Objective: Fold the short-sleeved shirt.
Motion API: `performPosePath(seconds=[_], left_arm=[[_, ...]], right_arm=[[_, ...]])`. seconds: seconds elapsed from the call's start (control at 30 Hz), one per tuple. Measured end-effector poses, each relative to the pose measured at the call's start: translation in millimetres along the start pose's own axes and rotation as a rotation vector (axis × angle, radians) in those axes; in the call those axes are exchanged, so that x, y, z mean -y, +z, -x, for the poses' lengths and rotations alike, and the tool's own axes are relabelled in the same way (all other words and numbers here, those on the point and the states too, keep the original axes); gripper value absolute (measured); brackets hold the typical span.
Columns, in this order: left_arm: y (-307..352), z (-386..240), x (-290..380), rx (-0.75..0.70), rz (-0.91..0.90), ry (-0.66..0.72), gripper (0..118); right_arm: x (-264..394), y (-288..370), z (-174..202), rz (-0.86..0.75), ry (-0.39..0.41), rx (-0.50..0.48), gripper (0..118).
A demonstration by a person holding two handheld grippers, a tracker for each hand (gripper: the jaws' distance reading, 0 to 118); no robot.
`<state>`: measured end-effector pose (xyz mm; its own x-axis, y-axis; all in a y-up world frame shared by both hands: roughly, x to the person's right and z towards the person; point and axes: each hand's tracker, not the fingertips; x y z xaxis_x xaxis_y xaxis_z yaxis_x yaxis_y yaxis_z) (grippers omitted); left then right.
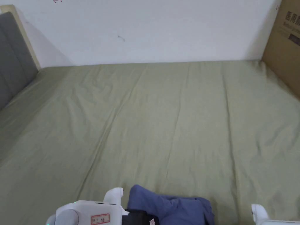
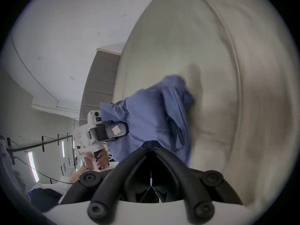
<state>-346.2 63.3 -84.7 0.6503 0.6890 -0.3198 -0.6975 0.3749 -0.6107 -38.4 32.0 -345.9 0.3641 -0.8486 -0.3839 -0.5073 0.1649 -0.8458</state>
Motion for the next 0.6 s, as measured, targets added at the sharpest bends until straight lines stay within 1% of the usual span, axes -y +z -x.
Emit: performPosePath(seconds=[0.07, 0.13, 0.23, 0.3, 0.33, 0.4, 0.47, 0.5, 0.53, 0.57, 0.6], left_arm=[[29.7, -7.6, -9.5, -0.100, -0.022, -0.065, 14], [58.5, -5.4, -18.9, -0.252, -0.010, -0.126, 14], [103.5, 20.7, -41.3, -0.425, 0.011, -0.107, 14], [127.0, 41.9, -56.7, -0.571, 0.042, -0.122, 14], [136.0, 51.6, -61.7, -0.638, 0.057, -0.120, 14], [155.0, 75.1, -71.3, -0.748, 0.078, -0.093, 14], [173.7, 99.9, -79.8, -0.820, 0.083, -0.048, 16], [182.3, 109.5, -81.8, -0.856, 0.071, -0.025, 23], [188.9, 117.7, -82.4, -0.915, 0.075, -0.033, 42], [194.2, 127.0, -82.9, -1.007, 0.084, -0.063, 75], [199.0, 134.7, -82.0, -1.112, 0.108, -0.118, 85]], right_arm=[[0.2, 11.0, 15.1, -0.022, 0.033, -0.009, 0], [0.9, 20.5, 30.4, -0.043, 0.085, 0.003, 0], [2.2, 29.3, 50.6, -0.063, 0.137, 0.029, 0], [3.9, 31.9, 59.2, -0.067, 0.163, 0.041, 0], [7.4, 31.1, 69.8, -0.066, 0.170, 0.045, 0], [10.0, 30.3, 75.0, -0.066, 0.179, 0.059, 0], [13.7, 28.2, 82.3, -0.064, 0.175, 0.077, 0], [14.9, 27.5, 83.1, -0.060, 0.172, 0.081, 0], [16.2, 27.0, 83.8, -0.054, 0.170, 0.086, 0], [17.7, 26.8, 85.0, -0.049, 0.172, 0.095, 0], [18.0, 27.5, 89.0, -0.047, 0.177, 0.108, 0]])
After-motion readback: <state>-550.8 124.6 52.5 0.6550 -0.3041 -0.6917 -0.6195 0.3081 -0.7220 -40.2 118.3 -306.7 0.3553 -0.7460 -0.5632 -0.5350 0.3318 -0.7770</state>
